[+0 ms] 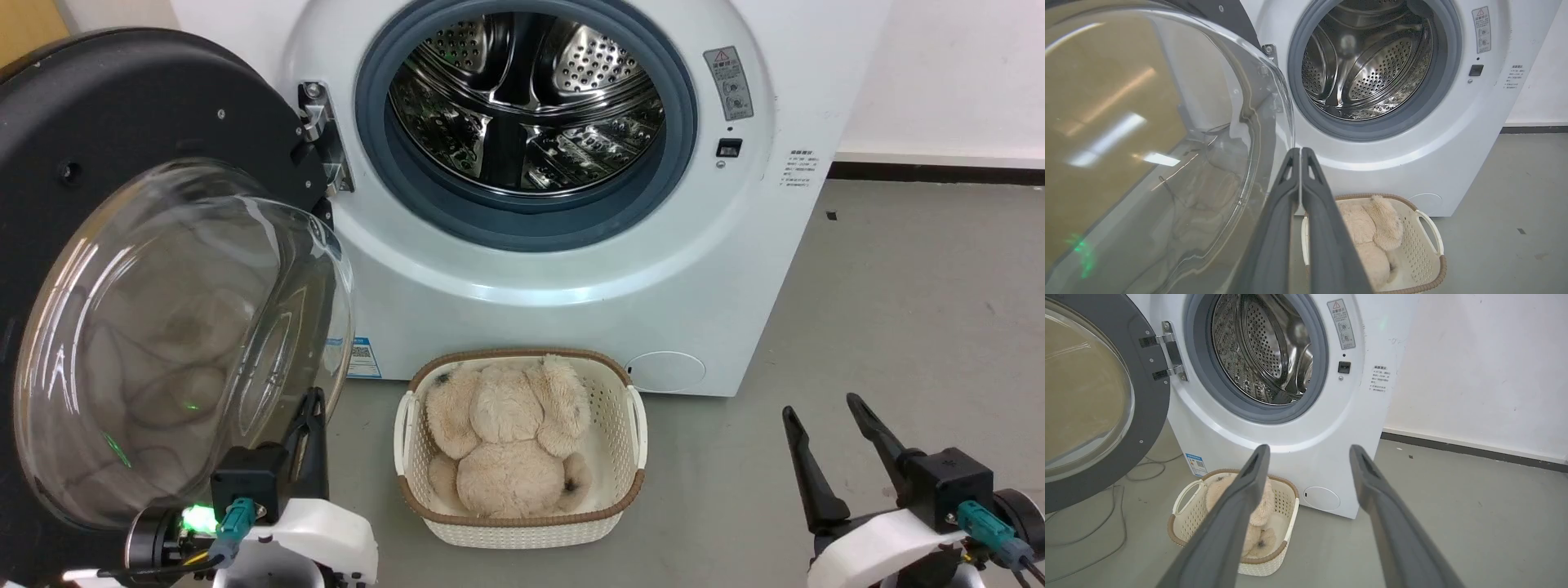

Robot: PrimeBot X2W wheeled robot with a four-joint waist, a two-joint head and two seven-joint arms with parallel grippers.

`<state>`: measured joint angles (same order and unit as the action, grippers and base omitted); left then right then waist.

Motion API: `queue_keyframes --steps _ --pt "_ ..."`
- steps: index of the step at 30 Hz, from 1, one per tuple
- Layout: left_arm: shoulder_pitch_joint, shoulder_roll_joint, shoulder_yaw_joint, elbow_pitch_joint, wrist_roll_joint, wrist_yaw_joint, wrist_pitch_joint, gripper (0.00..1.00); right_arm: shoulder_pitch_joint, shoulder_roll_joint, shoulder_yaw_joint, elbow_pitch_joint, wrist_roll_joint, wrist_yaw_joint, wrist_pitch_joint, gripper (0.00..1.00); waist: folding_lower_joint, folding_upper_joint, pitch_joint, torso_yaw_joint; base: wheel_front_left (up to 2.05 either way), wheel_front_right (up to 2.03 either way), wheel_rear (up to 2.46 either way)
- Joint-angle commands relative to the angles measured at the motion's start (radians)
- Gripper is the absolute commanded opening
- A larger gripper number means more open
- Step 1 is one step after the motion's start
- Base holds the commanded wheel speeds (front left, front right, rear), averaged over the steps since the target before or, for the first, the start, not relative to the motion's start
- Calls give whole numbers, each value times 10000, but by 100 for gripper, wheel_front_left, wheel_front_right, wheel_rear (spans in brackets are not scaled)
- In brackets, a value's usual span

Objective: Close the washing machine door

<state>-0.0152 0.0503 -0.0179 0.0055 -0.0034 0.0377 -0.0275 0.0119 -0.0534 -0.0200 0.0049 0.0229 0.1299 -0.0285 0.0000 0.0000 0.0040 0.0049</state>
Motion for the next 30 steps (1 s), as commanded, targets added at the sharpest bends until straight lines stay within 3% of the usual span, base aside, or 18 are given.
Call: queue_keyframes --steps 1,16,30 --pt "-105 32 -31 -19 -29 93 -91 0 -12 4 -54 -15 109 1 -93 100 0 0 3 27 0 0 0" --pt "-1032 220 133 -684 -220 8 -405 0 34 8 -289 -72 329 2 -405 100 0 0 39 544 0 0 0" --pt "-2639 251 574 -1337 -560 -461 -697 0 50 12 -549 -129 486 3 -696 100 0 0 176 1629 0 0 0"
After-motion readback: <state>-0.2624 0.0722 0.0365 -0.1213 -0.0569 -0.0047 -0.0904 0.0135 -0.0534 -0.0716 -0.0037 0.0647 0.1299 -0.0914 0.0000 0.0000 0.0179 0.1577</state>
